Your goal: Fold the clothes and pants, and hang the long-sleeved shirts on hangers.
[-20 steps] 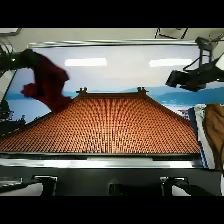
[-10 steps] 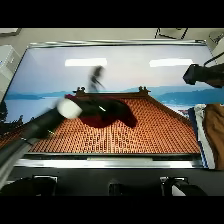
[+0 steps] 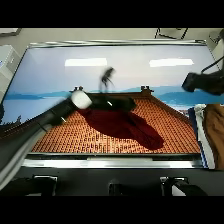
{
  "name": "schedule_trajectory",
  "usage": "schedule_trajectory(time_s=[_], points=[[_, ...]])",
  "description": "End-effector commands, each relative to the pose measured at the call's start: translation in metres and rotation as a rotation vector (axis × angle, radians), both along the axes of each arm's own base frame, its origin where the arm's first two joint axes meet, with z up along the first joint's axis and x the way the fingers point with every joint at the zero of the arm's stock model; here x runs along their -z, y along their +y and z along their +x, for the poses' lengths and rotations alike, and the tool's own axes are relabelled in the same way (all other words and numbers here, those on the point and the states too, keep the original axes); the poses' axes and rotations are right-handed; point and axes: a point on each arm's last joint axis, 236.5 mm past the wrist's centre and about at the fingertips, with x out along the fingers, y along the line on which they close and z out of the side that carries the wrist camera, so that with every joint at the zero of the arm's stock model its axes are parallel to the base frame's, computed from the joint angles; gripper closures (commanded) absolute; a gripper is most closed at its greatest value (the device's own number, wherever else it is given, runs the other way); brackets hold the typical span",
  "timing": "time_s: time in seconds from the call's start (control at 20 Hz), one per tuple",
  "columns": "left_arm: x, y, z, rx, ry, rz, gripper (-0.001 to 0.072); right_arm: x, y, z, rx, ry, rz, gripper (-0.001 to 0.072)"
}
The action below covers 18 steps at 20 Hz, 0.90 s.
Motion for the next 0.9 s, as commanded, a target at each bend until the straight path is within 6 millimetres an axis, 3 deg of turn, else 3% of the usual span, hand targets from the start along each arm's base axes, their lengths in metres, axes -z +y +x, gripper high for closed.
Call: schedule_trajectory(time_s=[0.0,0.15,0.2,0.3,0.4,0.55,0.85], points=[[0.025,0.144,0.045,-0.085,0.172,0.173,-0.0007,0.068,0.012,-0.030,-0.037,0.255,0.044,0.0003],[0.072,0.251,0.043,-0.221,0.379,0.243,-0.0007,0.141,0.022,-0.062,-0.041,0.442,0.093,0.0002],[0.089,0.273,0.037,-0.266,0.446,0.237,-0.0007,0.161,0.023,-0.072,-0.036,0.484,0.098,0.0002],[0.122,0.296,0.027,-0.348,0.526,0.220,-0.0007,0.193,0.026,-0.094,-0.029,0.561,0.113,0.0002],[0.147,0.298,0.027,-0.431,0.553,0.173,-0.0007,0.213,0.032,-0.114,-0.027,0.630,0.142,0.0002],[0.159,0.284,0.043,-0.487,0.507,0.083,-0.0006,0.225,0.038,-0.133,-0.027,0.696,0.169,0.0002],[0.186,0.240,0.048,-0.454,0.547,0.017,-0.0002,0.228,0.039,-0.122,-0.020,0.648,0.172,0.0000]])
